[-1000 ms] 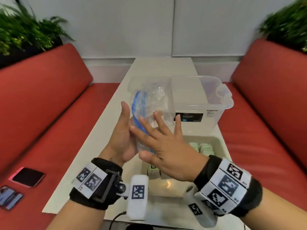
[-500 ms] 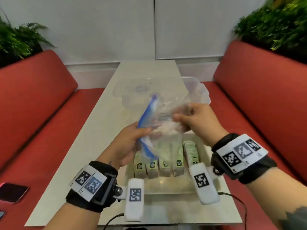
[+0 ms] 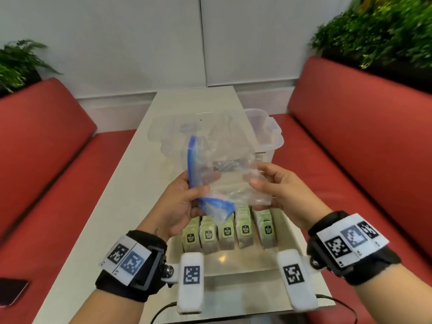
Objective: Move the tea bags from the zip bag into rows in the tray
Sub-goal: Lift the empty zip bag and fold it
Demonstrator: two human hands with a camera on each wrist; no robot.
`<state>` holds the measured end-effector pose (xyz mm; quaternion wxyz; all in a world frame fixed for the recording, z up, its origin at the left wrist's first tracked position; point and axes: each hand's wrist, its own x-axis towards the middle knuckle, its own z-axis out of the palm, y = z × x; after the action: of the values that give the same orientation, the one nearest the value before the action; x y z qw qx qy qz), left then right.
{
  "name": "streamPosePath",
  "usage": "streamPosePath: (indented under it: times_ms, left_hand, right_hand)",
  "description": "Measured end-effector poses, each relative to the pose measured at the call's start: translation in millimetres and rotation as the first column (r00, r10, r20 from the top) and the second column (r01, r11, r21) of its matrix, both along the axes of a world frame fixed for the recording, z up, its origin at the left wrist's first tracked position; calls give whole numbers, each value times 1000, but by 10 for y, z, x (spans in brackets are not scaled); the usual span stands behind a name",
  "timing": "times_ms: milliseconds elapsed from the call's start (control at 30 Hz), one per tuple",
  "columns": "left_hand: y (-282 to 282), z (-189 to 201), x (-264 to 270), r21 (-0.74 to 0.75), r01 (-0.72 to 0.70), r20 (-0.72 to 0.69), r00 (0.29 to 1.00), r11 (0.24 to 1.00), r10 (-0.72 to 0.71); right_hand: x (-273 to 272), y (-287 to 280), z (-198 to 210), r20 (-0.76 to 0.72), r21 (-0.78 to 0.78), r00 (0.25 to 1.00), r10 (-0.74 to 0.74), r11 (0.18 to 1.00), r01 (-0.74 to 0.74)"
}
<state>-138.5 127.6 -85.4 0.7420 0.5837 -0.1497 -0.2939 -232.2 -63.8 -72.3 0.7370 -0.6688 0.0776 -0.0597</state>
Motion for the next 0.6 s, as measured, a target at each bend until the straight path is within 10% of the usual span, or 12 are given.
streamPosePath:
  times_ms: [200,333,467,600]
  left_hand:
    - [-57,-70,27,-141,260,-77,959,955,-273]
    - [-161,-30,21,-271,186,-180,954,944,-239]
    - [-264,52,74,-52,42,8,999,998,-42]
    - [-256,75,74,225,131,230,956,966,-183]
  right_hand:
    - [49,-19,32,43,61,997,-57,997,54]
    - [52,-29,-21,-37,348,983,-178,920,180]
    - [-76,-75,35,-123,605,992,36,795,46]
    - [-130,102,-58,-185,330,972,-146,922,202]
